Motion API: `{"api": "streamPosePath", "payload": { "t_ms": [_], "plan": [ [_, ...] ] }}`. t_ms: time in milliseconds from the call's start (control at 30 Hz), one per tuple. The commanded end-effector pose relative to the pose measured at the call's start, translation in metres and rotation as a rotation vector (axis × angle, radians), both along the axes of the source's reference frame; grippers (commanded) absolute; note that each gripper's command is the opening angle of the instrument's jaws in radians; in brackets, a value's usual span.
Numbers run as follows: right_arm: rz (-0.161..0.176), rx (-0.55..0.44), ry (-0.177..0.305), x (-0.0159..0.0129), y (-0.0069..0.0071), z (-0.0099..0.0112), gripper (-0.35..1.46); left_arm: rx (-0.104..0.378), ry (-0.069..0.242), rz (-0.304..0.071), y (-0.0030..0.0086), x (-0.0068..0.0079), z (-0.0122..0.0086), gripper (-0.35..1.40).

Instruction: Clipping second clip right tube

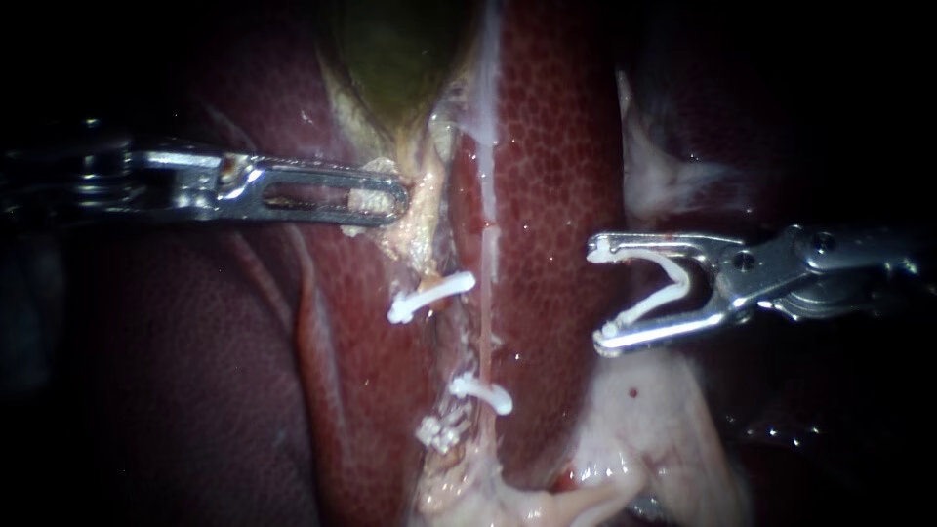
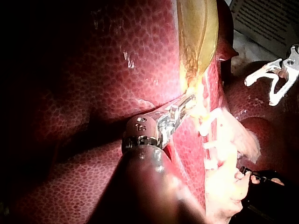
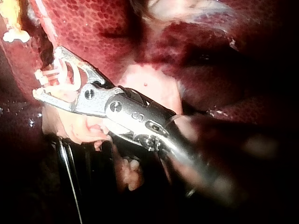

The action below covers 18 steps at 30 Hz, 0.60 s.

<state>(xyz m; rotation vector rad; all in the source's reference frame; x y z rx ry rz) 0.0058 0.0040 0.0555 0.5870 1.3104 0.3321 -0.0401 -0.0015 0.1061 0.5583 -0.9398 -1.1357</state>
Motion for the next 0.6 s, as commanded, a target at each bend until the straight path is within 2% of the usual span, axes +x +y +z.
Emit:
{"api": "streamPosePath", "payload": {
  "t_ms": [33, 200, 333, 500, 600],
  "plan": [
    [0.0, 0.0, -0.001, 0.0, 0.0, 0.0, 0.6, 0.0, 0.0, 0.0, 0.0, 0.0, 0.0, -0.35],
    [0.0, 0.0, -0.001, 0.0, 0.0, 0.0001, 0.6, 0.001, -0.002, 0.002, 0.0001, 0.0003, -0.0001, -0.35],
    [0.0, 0.0, -0.001, 0.0, 0.0, 0.0001, 0.6, 0.007, -0.009, 0.011, 0.0004, 0.0015, -0.0008, -0.35],
    [0.001, 0.0, -0.001, 0.0002, 0.0001, 0.0001, 0.6, 0.012, -0.001, 0.005, 0.0011, 0.0031, -0.0028, -0.35],
    [0.001, 0.0, -0.001, 0.0002, 0.0001, 0.0001, 0.6, 0.009, -0.008, -0.014, 0.0018, 0.004, -0.0043, -0.35]
  ]
}}
